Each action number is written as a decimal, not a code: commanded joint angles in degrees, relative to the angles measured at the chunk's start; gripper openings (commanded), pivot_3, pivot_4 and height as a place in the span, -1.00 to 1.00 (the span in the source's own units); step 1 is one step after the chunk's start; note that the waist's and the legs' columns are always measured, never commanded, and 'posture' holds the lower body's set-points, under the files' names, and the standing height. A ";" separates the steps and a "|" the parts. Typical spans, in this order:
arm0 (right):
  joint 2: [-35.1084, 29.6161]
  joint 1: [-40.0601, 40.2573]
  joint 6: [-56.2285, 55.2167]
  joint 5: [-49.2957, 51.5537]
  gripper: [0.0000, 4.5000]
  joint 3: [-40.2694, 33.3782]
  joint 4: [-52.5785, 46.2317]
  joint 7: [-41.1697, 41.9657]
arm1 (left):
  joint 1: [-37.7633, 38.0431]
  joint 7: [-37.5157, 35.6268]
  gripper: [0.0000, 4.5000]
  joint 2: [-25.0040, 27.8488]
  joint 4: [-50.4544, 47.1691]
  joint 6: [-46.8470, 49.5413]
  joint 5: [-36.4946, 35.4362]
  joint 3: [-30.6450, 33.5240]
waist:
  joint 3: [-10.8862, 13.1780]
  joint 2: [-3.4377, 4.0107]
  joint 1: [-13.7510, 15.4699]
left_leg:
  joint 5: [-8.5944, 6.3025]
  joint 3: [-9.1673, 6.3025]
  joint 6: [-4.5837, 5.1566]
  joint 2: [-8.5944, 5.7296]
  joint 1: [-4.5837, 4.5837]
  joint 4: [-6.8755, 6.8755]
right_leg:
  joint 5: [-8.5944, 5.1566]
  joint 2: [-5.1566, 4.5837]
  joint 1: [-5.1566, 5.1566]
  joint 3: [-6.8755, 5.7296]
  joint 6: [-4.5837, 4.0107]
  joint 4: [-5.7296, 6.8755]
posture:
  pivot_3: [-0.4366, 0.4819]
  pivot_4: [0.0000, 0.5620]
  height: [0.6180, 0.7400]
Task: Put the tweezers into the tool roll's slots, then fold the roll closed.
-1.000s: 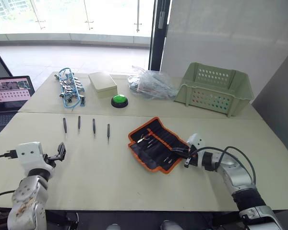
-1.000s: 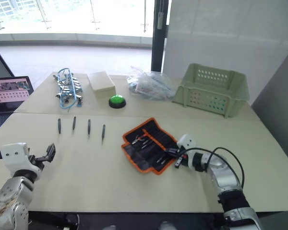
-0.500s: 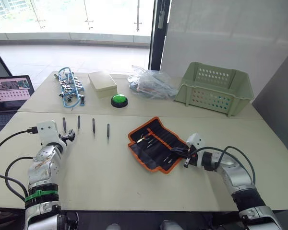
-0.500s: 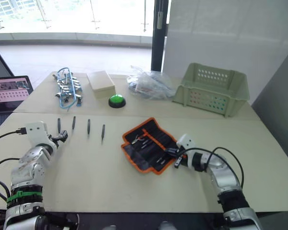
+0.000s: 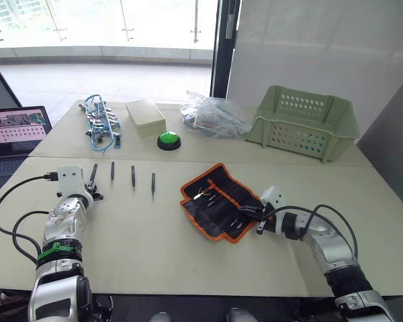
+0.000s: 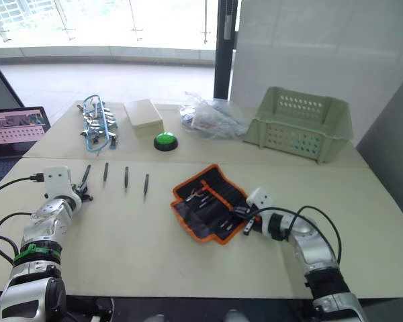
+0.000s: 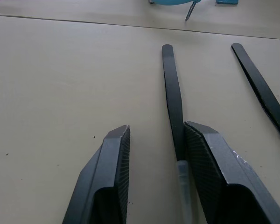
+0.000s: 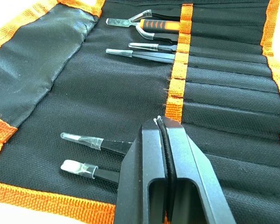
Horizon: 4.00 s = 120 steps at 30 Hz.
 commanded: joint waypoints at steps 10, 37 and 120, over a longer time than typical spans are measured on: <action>0.67 3.22 -0.38 -3.04 -1.00 2.75 3.49 -0.74 | 9.06 -1.41 -0.99 1.15 -13.73 1.51 -3.68 3.81 | -0.01 -0.01 -0.24 | 0.00 0.05 0.00 0.01 0.03 -0.36 | 0.04 -0.07 -0.15 -0.01 -0.07 -0.04 | -0.05 -0.47 1.00; 1.78 3.40 -1.88 -1.15 -1.00 -1.59 2.48 -3.10 | 11.76 -20.90 -0.99 5.10 -61.71 34.72 -26.70 -8.86 | 0.20 0.11 -0.17 | 0.16 0.04 -0.24 0.00 -0.83 -0.38 | 0.10 -0.06 -0.99 -0.02 -0.17 0.05 | -0.05 -0.47 1.00; 2.43 6.93 0.39 -1.71 -1.00 0.16 -2.05 -7.93 | -3.04 -23.90 -0.36 -19.81 -31.92 23.71 3.22 -39.91 | 0.27 0.30 0.87 | 0.17 0.02 -0.22 -0.11 -0.88 0.24 | 0.20 -0.06 -0.73 0.00 0.05 0.09 | -0.05 -0.47 1.00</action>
